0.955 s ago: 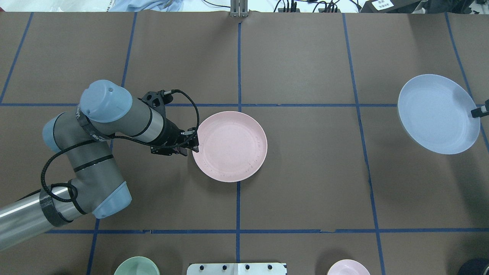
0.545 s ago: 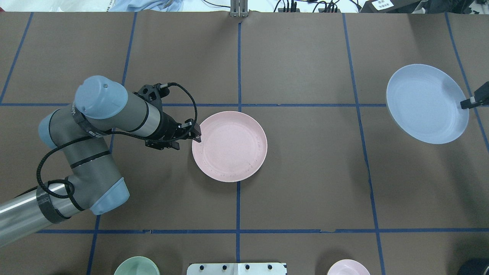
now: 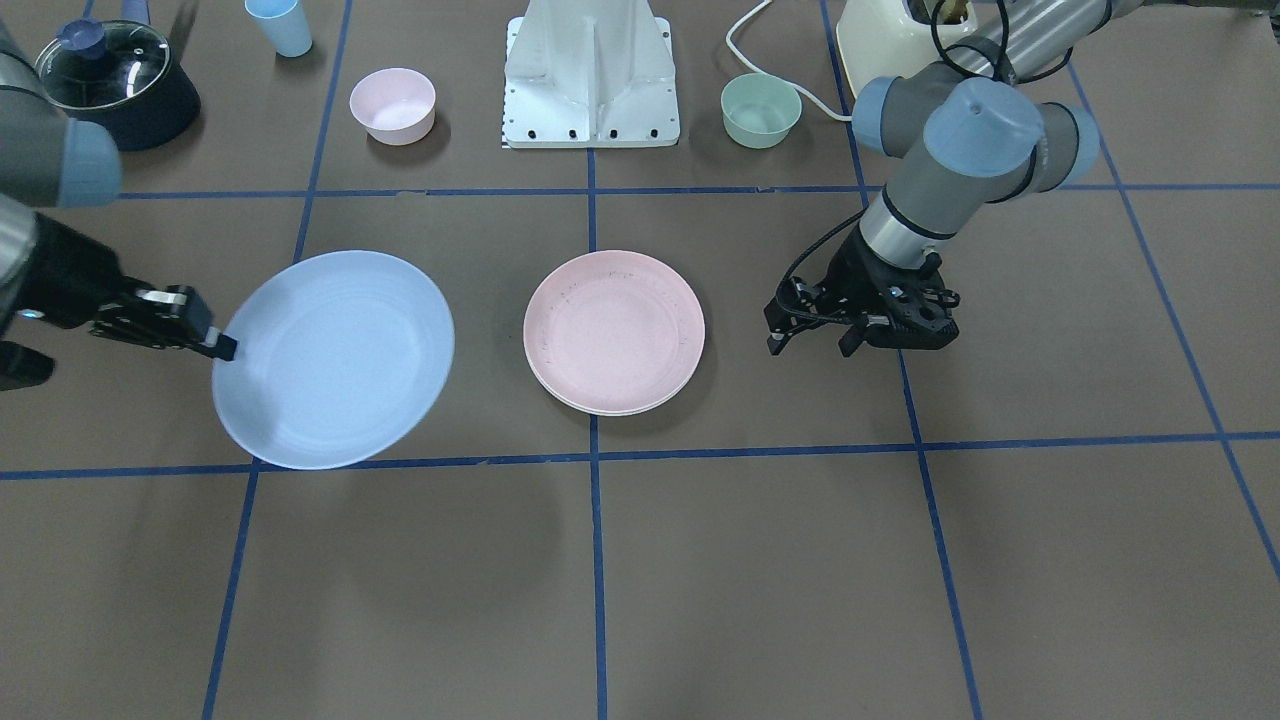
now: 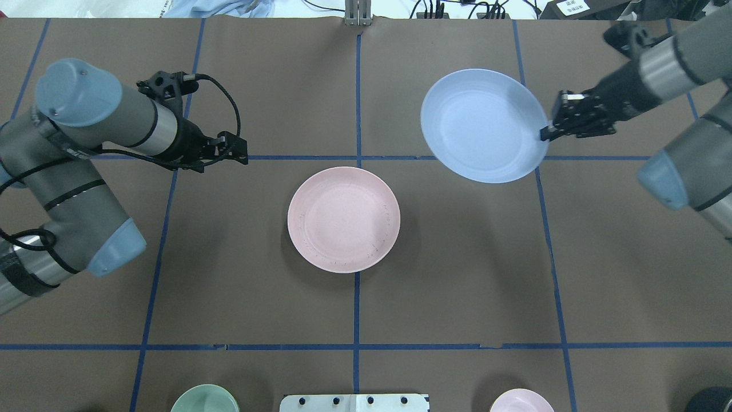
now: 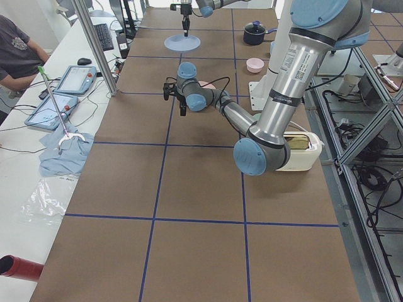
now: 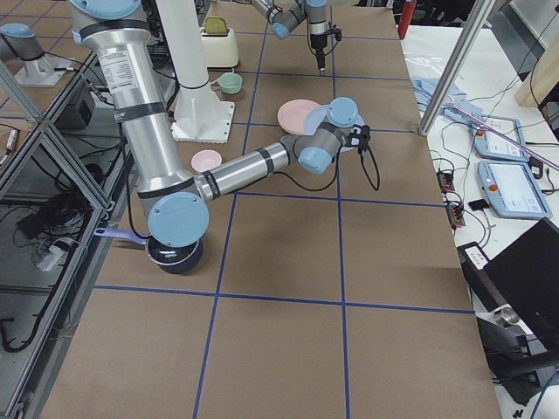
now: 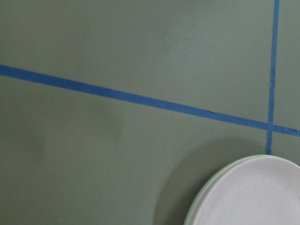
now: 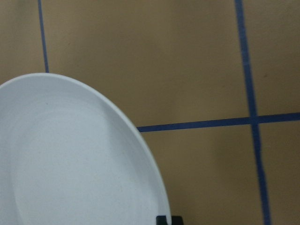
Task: Stack three plates with pink and blue
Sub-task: 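Carry the light blue plate with the right gripper onto the pink plate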
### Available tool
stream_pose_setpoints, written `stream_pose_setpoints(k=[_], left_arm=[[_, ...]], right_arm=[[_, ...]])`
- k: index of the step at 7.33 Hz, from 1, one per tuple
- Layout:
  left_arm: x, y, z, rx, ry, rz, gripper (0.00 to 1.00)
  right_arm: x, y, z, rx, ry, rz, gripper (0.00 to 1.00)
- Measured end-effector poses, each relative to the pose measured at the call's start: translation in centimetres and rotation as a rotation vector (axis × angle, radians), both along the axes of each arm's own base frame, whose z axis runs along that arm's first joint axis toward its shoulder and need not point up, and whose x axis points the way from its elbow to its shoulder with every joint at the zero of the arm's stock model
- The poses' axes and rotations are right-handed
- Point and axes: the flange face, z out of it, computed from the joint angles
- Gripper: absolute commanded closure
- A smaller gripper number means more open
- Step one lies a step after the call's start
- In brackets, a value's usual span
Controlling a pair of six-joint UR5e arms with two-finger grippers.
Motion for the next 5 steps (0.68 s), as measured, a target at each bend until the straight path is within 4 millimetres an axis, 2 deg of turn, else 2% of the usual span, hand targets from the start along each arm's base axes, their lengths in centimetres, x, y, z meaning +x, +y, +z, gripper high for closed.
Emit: stream_pose_setpoints(k=[1,2,3,4,5], left_arm=[[-2.2,0.1,1.3,0.041,-0.024,0.008,0.00],[-4.0,0.1,2.3,0.072,-0.045,0.012,0.00],[-5.1,-0.2,3.0,0.090,-0.060,0.012,0.00],[-5.7,-0.3,3.4,0.100,-0.068,0.012,0.00],[-6.0,-0.5,3.7,0.109,-0.075,0.014,0.00]], right_arm=[[-5.4,1.2,-2.9,-0.014,0.006,0.018,1.00],[-10.3,3.0,-4.8,-0.018,0.015,0.029,1.00],[-14.4,5.0,-6.1,-0.015,0.026,0.032,1.00],[-17.9,7.1,-6.8,-0.002,0.040,0.029,1.00],[-20.4,8.7,-7.0,0.010,0.053,0.026,1.00]])
